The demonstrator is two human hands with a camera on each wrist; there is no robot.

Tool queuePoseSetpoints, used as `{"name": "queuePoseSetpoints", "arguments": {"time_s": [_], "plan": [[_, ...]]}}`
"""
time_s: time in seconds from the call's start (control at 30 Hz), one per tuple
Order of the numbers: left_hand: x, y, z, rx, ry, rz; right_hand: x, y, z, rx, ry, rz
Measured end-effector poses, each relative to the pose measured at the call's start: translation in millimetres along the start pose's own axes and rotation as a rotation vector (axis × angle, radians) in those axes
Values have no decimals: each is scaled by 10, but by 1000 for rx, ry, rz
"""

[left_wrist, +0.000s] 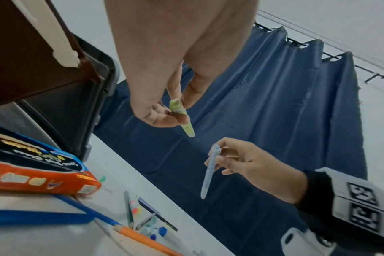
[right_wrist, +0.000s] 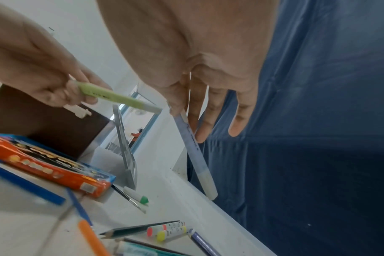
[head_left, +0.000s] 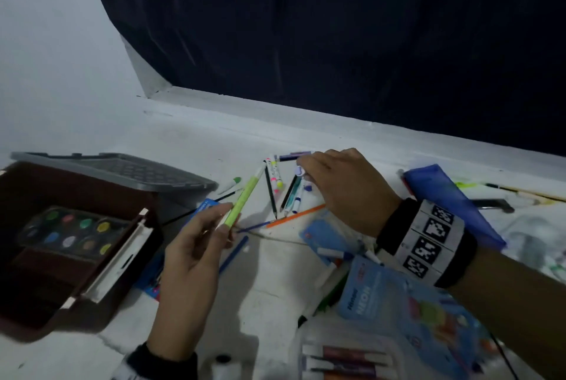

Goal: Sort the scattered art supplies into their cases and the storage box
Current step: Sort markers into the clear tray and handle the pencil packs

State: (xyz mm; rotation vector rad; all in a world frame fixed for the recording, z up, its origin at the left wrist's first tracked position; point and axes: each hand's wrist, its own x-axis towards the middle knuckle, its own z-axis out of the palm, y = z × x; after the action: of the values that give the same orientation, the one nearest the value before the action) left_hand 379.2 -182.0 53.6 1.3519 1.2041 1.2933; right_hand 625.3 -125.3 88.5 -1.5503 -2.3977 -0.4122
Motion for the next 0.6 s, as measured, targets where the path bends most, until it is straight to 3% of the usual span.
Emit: {"name": "queuePoseSetpoints", "arguments": {"time_s": [0.13, 0.43, 0.5, 0.6], "plan": [[-169, 31, 119, -32, -48, 14, -629, -149, -316, 180, 45, 110], [-646, 44, 108, 17, -331, -56, -1752, -378, -645, 924, 208, 627], [-736, 75, 85, 31, -344, -63, -1911, -390, -632, 892, 136, 650], [-828, 118, 51, 33, -352, -65, -2135, -402, -509, 723, -56, 539]]}}
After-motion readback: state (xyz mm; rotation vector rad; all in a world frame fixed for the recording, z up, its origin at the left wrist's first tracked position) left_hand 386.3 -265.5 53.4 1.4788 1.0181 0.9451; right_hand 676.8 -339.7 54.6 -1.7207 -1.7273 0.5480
